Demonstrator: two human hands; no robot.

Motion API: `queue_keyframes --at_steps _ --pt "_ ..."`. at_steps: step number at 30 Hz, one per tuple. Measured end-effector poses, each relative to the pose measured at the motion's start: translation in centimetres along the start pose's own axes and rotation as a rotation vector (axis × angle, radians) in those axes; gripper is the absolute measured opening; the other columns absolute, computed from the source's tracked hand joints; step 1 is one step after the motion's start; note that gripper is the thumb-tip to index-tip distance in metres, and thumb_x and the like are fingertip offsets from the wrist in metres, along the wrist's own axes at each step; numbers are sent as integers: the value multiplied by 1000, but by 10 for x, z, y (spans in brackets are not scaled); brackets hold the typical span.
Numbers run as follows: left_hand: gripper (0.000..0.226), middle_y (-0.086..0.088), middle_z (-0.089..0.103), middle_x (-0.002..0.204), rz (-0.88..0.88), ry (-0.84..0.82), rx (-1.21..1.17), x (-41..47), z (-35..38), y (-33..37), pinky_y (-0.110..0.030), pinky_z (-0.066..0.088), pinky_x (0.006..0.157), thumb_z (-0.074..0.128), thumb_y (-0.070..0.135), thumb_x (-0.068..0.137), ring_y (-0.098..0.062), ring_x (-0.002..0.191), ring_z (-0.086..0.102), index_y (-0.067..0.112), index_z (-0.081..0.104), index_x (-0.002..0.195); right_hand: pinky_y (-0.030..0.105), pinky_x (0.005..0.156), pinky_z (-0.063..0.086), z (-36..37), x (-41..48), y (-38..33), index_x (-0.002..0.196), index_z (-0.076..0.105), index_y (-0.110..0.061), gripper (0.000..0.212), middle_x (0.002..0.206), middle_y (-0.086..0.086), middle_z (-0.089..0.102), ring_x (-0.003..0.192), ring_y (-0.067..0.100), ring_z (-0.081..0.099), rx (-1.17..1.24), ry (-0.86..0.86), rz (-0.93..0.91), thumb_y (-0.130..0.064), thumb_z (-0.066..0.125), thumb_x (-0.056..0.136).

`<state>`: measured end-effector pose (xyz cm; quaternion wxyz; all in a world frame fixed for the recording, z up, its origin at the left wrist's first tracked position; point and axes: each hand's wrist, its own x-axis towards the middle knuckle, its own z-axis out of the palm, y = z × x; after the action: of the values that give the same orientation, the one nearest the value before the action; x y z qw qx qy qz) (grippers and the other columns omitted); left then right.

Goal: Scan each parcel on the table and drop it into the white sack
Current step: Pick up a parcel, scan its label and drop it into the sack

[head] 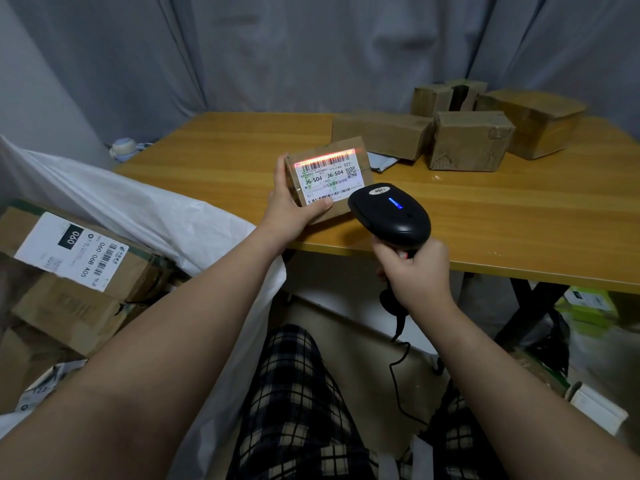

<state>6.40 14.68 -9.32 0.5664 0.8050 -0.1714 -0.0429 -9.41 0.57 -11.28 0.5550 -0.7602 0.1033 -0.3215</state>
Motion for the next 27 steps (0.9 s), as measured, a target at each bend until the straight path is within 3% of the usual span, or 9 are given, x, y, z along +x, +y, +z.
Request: queue_keyframes --at_steps 4,7,11,13,17,20,22,25,27 --pt "107 -5 46 138 25 28 42 -4 2 5 -52 37 108 78 51 52 -24 129 44 63 4 130 43 56 52 2 6 -3 60 55 -8 32 50 7 52 57 37 61 -4 -1 -13 -33 68 73" --pt "97 -8 50 133 31 26 40 -14 -1 19 -46 50 97 74 36 66 -23 119 52 55 10 136 40 55 50 6 8 -10 55 50 -21 29 46 -2 51 56 34 61 5 -10 -38 -36 68 73" --pt "81 -1 60 103 108 77 -47 -35 -27 31 -17 54 65 62 0 86 -2 82 64 33 18 146 48 56 49 18 4 -23 70 59 2 45 57 23 54 60 42 58 76 -104 -54 -42 68 70" --pt "82 3 55 96 120 136 -77 -55 -54 34 -12 50 60 59 -5 88 3 68 65 29 14 148 48 57 49 30 0 -29 70 58 5 41 56 23 50 62 45 57 94 -165 -53 -34 71 73" --pt "88 5 53 108 104 309 -3 -94 -123 18 -14 54 72 70 10 86 -1 87 67 30 11 148 47 59 50 65 -8 -37 55 46 -14 38 47 -3 44 63 41 60 58 -267 -40 -18 74 80" --pt "74 8 55 109 49 401 68 -122 -164 -1 -11 52 72 70 14 86 8 83 64 30 25 143 34 52 39 93 -18 -41 53 41 -23 43 41 -13 42 47 12 50 32 -335 -57 -15 73 80" --pt "69 8 55 112 7 418 137 -136 -184 -13 -13 51 74 71 17 86 4 88 63 33 33 141 28 55 35 110 -24 -44 54 43 -22 40 42 -12 41 47 5 42 27 -383 -54 -16 73 80" --pt "70 1 49 121 0 366 480 -148 -206 -30 -36 48 96 74 33 79 -18 112 53 35 41 140 29 58 40 129 -30 -47 61 50 -20 29 50 -9 48 55 10 49 -6 -424 -59 -19 74 77" --pt "69 -1 46 120 -42 328 692 -150 -212 -31 -41 43 100 72 37 77 -23 116 48 40 42 139 28 59 42 136 -33 -50 63 52 -24 25 53 -9 51 58 10 53 -31 -445 -54 -24 74 74"
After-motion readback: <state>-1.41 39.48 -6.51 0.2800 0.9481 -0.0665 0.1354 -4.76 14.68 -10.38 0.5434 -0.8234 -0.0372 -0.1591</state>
